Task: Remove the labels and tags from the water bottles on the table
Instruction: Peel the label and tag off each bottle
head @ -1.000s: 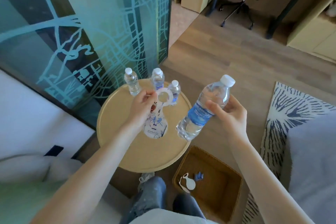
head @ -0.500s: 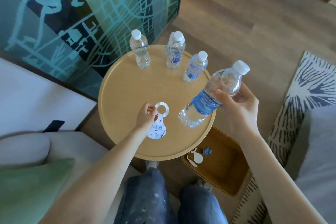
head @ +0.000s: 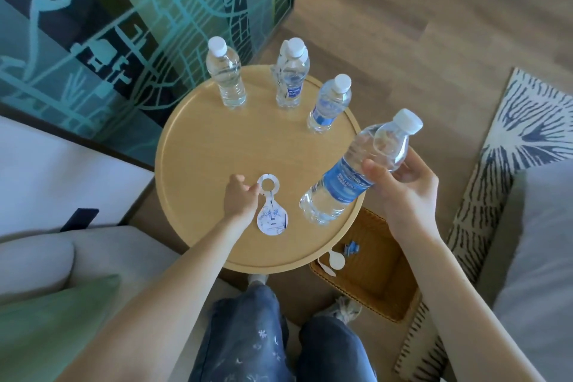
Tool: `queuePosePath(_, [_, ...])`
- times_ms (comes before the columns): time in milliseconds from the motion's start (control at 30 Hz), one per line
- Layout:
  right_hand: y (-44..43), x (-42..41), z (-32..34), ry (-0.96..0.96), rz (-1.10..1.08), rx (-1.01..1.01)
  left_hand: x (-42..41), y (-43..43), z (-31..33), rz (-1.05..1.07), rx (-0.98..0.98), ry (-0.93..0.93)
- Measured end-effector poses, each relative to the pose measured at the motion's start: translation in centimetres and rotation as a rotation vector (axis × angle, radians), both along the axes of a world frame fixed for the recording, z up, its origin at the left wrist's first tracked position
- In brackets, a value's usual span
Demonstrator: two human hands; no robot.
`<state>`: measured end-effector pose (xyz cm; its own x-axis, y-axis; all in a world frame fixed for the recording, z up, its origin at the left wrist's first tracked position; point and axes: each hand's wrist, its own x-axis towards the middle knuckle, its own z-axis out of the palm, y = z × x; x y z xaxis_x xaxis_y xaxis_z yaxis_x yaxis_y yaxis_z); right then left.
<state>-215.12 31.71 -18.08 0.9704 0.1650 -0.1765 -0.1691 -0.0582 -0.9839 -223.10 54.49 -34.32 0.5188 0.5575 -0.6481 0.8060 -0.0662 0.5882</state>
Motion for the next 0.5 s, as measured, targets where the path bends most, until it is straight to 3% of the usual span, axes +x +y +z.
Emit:
queuePosePath(100, [-0.7, 0.3, 2.3, -0.028, 0.018, 0.002, 1.6, -0.4, 4.8, -0.028, 0.02, -0.126])
queuePosePath(367, [-4.9, 1.1, 13.4, -0.154, 0.06, 0.003, 3.9, -5.8, 24.5, -0.44, -0.314, -0.671])
queuePosePath(500, [-8.0, 2.0, 18.8, -0.207, 0.09, 0.174, 3.8, -9.1, 31.4, -0.622, -0.31, -0.774])
